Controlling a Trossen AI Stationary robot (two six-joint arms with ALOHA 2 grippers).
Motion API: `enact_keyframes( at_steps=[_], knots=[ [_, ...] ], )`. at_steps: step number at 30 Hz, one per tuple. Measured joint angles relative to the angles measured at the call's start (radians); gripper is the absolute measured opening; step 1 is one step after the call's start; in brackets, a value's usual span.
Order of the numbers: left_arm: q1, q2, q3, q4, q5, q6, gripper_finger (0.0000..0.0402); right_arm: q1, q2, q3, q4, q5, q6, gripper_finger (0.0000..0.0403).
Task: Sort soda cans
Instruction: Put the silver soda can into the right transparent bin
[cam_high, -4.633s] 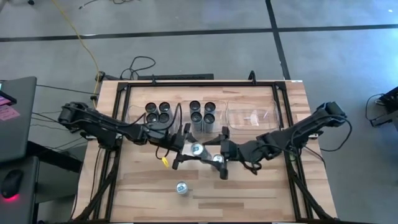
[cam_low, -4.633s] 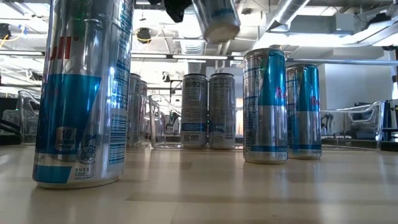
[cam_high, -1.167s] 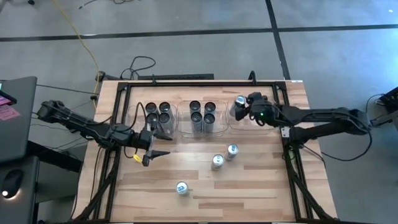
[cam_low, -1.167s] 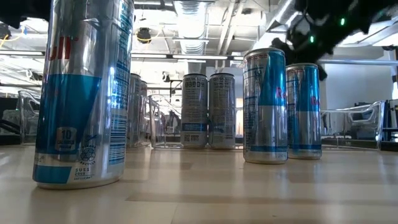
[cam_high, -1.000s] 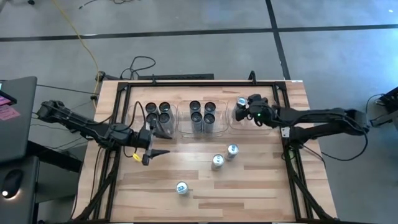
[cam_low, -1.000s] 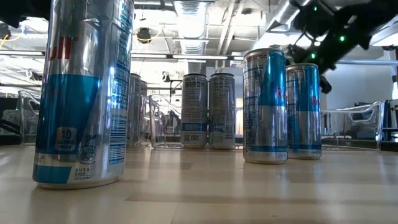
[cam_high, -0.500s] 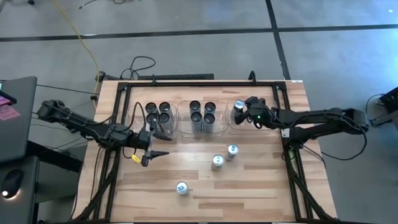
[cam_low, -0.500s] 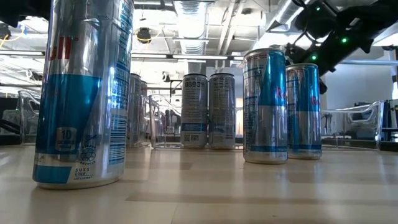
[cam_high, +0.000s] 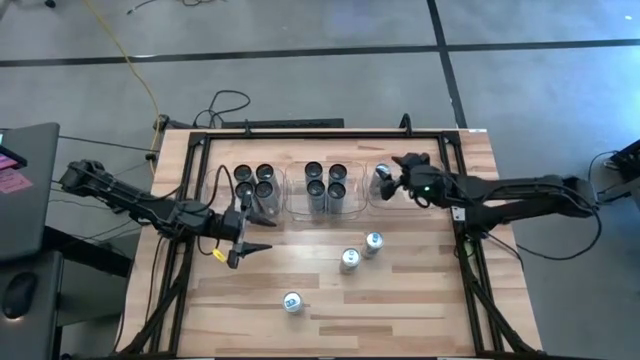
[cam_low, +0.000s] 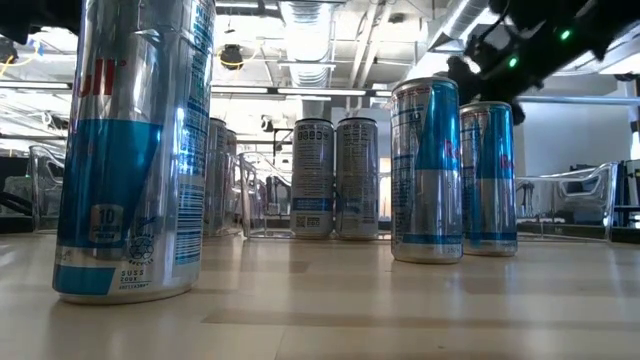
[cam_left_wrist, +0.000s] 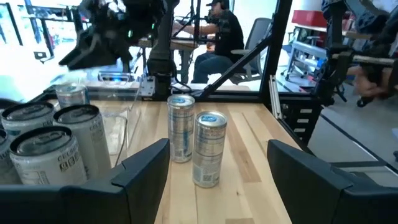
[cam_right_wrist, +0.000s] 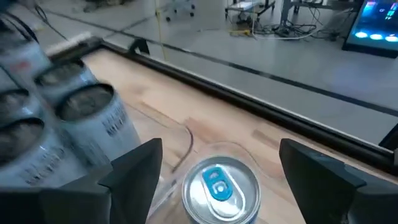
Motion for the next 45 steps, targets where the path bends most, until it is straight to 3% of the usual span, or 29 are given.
enact_keyframes(
  at_steps=[6, 10, 17, 22, 30, 39, 45],
  knots=[
    [0.0, 0.0, 0.0, -0.045, -0.002, -0.01, 0.0265, 0.147, -0.14, 0.038, -0.263, -0.109, 0.102, 0.0332],
    [0.0, -0.001, 0.0, -0.035, -0.017, 0.002, 0.0265, 0.329, -0.188, 0.031, -0.289, -0.122, 0.189, 0.0326],
    [-0.001, -0.001, 0.004, -0.016, -0.032, -0.018, 0.0265, 0.641, -0.129, 0.03, -0.221, 0.111, 0.281, 0.0325],
    [-0.001, -0.001, 0.004, 0.026, -0.029, 0.033, 0.0265, 0.768, -0.023, 0.03, -0.203, 0.211, 0.277, 0.0325],
    [-0.001, -0.001, 0.005, 0.03, -0.026, 0.07, 0.0265, 0.795, 0.122, 0.03, -0.157, 0.221, 0.315, 0.0346],
    [0.002, 0.002, 0.005, 0.041, -0.033, 0.037, 0.0266, 0.738, 0.22, 0.03, -0.088, 0.241, 0.279, 0.0396],
    [0.002, 0.003, 0.005, 0.009, -0.034, 0.007, 0.0266, 0.732, 0.243, 0.03, 0.007, 0.165, 0.203, 0.0399]
  ],
)
